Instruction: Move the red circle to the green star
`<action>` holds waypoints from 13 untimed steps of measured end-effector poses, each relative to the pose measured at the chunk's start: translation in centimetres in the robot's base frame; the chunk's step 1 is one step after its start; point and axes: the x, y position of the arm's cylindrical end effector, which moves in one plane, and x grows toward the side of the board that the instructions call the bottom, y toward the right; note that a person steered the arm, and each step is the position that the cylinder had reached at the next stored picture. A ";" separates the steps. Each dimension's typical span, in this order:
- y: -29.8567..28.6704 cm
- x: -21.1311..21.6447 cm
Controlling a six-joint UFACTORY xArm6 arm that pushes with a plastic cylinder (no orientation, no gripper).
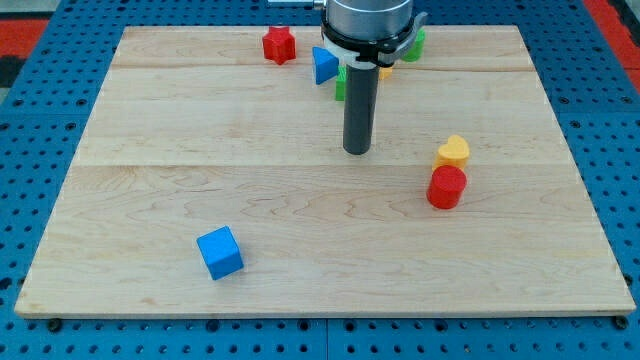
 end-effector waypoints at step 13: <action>3.8 0.1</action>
